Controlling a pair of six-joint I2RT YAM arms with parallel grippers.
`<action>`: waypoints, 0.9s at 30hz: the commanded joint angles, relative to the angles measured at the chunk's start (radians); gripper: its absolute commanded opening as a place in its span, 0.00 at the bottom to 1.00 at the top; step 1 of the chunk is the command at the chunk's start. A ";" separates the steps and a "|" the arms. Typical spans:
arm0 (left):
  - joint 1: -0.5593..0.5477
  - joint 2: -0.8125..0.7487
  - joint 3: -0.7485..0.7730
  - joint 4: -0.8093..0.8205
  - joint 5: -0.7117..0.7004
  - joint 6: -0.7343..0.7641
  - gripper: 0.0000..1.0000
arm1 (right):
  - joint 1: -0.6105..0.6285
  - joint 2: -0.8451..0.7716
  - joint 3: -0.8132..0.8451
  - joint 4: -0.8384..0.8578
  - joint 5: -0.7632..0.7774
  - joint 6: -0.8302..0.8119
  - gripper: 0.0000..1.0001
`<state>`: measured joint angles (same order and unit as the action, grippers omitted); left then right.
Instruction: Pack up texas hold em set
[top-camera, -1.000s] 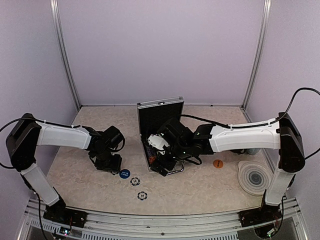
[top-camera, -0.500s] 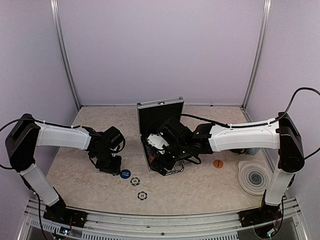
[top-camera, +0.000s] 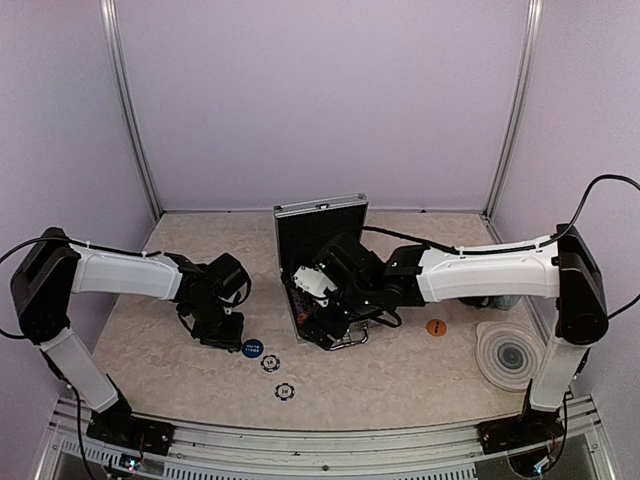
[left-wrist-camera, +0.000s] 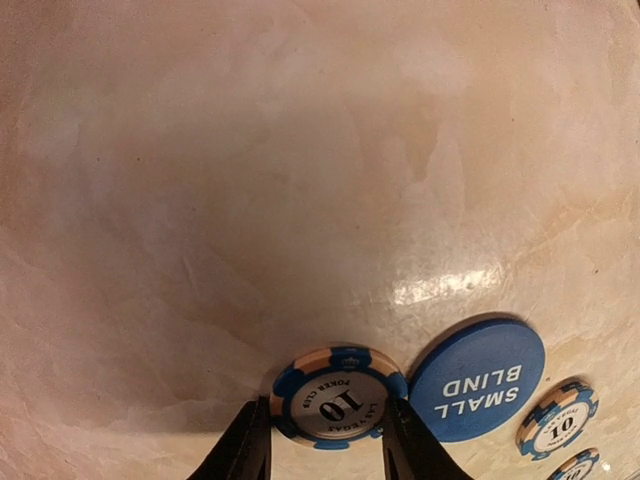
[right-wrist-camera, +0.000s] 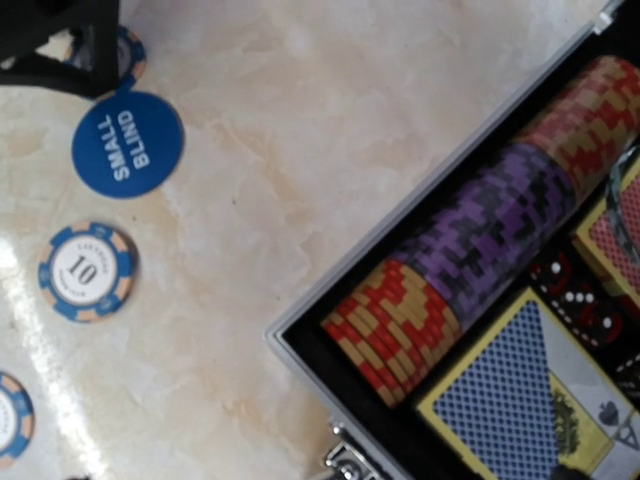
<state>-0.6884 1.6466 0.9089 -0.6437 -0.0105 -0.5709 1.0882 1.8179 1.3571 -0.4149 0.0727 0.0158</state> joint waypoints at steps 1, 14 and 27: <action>-0.011 -0.013 0.028 -0.045 -0.017 0.002 0.36 | -0.002 0.008 0.032 -0.012 0.011 -0.005 0.99; -0.047 -0.037 0.071 -0.070 -0.045 -0.008 0.34 | -0.002 0.020 0.037 -0.004 0.007 -0.005 0.99; 0.044 -0.004 0.045 0.014 -0.034 0.028 0.35 | -0.001 0.019 0.028 0.000 -0.004 -0.005 0.99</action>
<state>-0.6403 1.6260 0.9749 -0.6788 -0.0856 -0.5598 1.0882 1.8359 1.3754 -0.4145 0.0677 0.0154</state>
